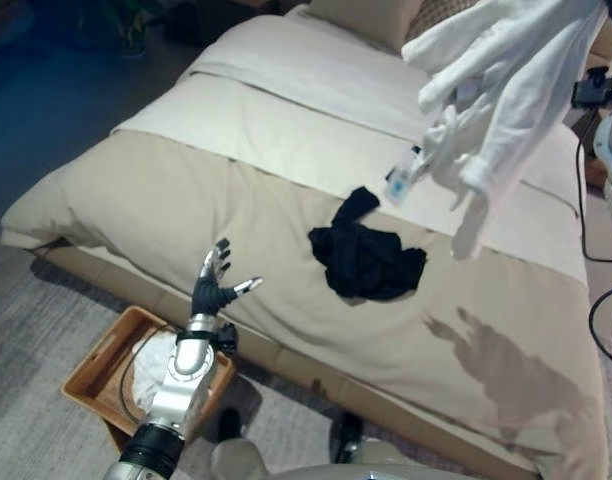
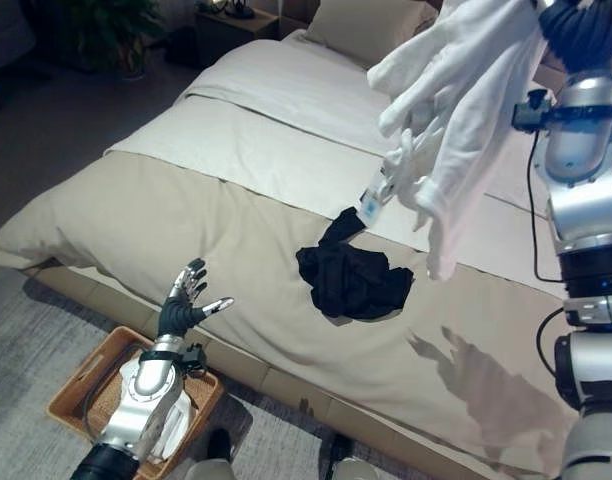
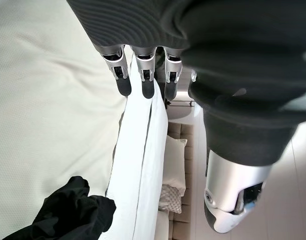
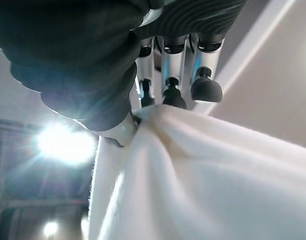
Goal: Pick up clothes into the bucket
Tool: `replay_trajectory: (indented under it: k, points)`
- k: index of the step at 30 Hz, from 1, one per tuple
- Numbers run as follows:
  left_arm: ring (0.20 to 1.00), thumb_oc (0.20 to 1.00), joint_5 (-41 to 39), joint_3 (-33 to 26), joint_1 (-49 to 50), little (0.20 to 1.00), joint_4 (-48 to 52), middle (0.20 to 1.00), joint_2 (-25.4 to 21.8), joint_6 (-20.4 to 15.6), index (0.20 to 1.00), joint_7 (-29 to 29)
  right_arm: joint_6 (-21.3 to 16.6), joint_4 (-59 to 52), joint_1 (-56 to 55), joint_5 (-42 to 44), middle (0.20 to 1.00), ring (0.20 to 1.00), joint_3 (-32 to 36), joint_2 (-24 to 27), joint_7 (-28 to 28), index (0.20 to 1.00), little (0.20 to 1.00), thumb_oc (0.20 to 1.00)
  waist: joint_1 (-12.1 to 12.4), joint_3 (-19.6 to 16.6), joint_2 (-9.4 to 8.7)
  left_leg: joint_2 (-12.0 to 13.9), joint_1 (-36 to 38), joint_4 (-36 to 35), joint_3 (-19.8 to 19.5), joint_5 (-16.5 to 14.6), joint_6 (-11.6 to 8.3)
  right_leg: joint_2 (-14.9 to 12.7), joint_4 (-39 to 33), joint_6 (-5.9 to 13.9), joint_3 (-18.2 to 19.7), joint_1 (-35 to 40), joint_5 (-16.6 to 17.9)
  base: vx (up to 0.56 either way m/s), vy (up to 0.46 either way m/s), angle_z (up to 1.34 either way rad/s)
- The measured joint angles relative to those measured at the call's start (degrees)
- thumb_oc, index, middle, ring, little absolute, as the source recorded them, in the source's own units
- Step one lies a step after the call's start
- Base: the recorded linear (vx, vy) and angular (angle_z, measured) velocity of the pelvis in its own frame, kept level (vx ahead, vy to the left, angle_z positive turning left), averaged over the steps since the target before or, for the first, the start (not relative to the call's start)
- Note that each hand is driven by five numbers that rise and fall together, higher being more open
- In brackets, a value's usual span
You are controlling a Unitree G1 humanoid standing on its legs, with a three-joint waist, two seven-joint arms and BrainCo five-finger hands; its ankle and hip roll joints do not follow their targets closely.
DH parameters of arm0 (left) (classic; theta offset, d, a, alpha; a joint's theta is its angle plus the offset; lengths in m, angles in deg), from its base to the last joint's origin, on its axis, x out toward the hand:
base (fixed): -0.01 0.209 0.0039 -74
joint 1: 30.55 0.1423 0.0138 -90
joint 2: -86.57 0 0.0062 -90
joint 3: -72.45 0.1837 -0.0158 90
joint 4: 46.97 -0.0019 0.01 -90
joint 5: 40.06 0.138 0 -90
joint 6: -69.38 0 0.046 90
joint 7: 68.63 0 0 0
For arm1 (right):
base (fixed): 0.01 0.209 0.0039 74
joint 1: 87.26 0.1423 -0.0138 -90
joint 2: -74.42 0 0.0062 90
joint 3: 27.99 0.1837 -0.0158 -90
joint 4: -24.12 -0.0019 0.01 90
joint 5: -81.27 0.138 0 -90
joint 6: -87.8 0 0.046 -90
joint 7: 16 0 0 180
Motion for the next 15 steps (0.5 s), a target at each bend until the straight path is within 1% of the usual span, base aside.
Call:
replay_trajectory:
  k: [2, 6, 11, 13, 15]
  points:
    - [1.0, 1.0, 0.0, 0.0, 0.1, 1.0, -0.3, 1.0, 0.0, 0.3, 1.0, -0.1, -0.1, 1.2, 3.3, 1.9, 0.2, 0.2, -2.3, 0.2, 0.0, 0.2, 0.2, 0.2, -0.5, -0.9, -0.49, 0.0, 0.7, -0.3, 0.3, 0.0, -0.01, 0.1, -0.4, 0.01, 0.1, 0.6, 0.0, 0.03, 0.004, -0.06]
    - [1.0, 1.0, 0.1, 0.1, -0.2, 1.0, -0.2, 1.0, -0.1, 0.9, 1.0, -0.1, -0.6, 0.7, 3.8, 4.4, 0.2, 0.2, -4.3, 0.2, -1.6, 0.2, 0.2, 0.2, -0.7, -2.0, -1.11, 0.0, 1.5, -0.5, 0.5, 0.0, -0.01, 0.1, -0.6, 0.01, 0.3, 1.2, 0.0, 0.02, 0.003, -0.03]
    - [1.0, 1.0, 0.1, 0.3, -1.3, 1.0, -0.3, 1.0, -0.1, 1.5, 1.0, 0.0, -0.7, 0.6, 3.8, 7.7, 0.2, 0.2, -6.6, -0.9, -4.6, 0.2, 0.2, 0.2, -1.0, -2.6, -0.98, 0.0, 3.5, -1.5, 1.1, 0.0, 0.01, 0.3, -1.1, 0.03, 0.9, 2.6, 0.0, 0.02, 0.004, -0.06]
    - [1.0, 1.0, 0.1, 1.5, -3.6, 1.0, -0.3, 1.0, -0.1, 1.7, 1.0, -0.1, -0.7, -0.5, 3.8, 9.5, 0.2, 0.2, -8.2, -1.5, -6.1, 0.2, 0.2, 0.2, -0.8, -2.9, -0.96, 0.1, 4.2, -1.8, 1.9, 0.0, -0.02, 0.3, -1.1, 0.04, 1.4, 2.8, 0.0, 0.03, 0.002, -0.12]
    - [1.0, 1.0, 0.1, 3.3, -7.0, 1.0, -0.1, 1.0, -0.2, 2.0, 1.0, -0.2, -0.8, -2.7, 3.8, 10.3, 0.2, 0.2, -9.4, -2.4, -8.3, 0.2, 0.2, 0.2, -1.4, -3.6, -0.92, 0.0, 4.5, -2.1, 2.1, 0.1, -0.09, 0.3, -1.1, 0.12, 1.7, 2.8, 0.1, 0.03, 0.007, -0.05]
